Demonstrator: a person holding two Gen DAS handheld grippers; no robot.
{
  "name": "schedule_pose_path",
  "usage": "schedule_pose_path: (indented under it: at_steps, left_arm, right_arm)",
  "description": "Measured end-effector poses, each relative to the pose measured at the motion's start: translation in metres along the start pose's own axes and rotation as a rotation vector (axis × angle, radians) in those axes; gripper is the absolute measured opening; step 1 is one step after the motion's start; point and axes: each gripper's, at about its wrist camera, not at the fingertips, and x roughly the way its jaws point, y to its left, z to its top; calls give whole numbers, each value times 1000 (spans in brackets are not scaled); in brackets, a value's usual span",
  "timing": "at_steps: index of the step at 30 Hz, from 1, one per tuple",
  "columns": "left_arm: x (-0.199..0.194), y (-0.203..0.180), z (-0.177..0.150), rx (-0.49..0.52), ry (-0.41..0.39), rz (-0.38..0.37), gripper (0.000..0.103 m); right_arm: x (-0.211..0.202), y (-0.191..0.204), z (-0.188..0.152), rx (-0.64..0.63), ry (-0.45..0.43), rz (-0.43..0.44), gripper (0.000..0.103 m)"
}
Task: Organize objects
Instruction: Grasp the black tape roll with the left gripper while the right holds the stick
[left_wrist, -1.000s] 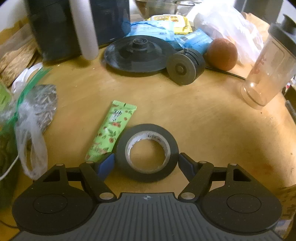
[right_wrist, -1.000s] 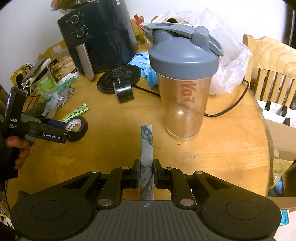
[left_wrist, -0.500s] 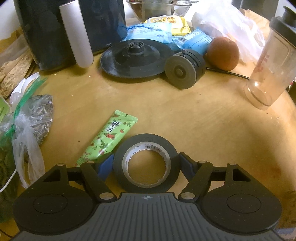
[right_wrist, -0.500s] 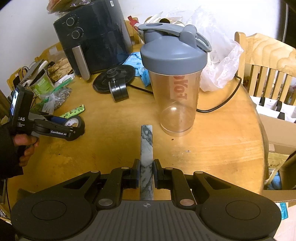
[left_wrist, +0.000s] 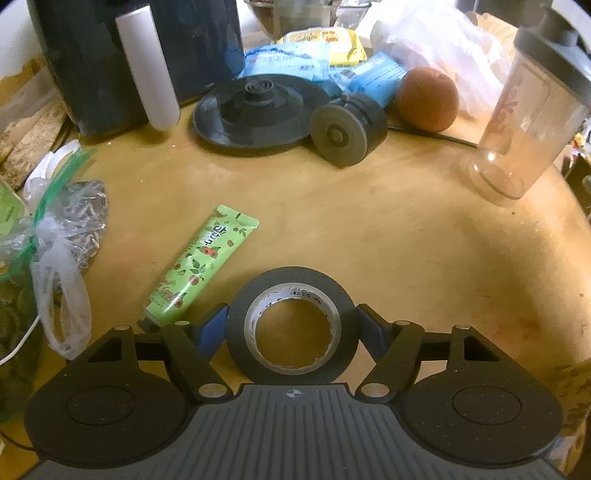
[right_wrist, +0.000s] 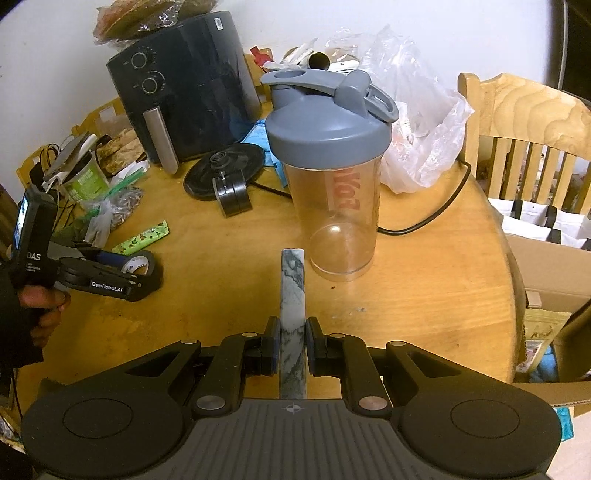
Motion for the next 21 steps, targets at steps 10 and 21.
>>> schedule_pose_path:
  at_steps: [10, 21]
  left_arm:
    - [-36, -2, 1, -54, -60, 2, 73]
    - [-69, -14, -5, -85, -83, -12, 73]
  right_arm:
    - [-2, 5, -3, -18, -1, 43, 17]
    - [-3, 10, -2, -43, -10, 87, 17]
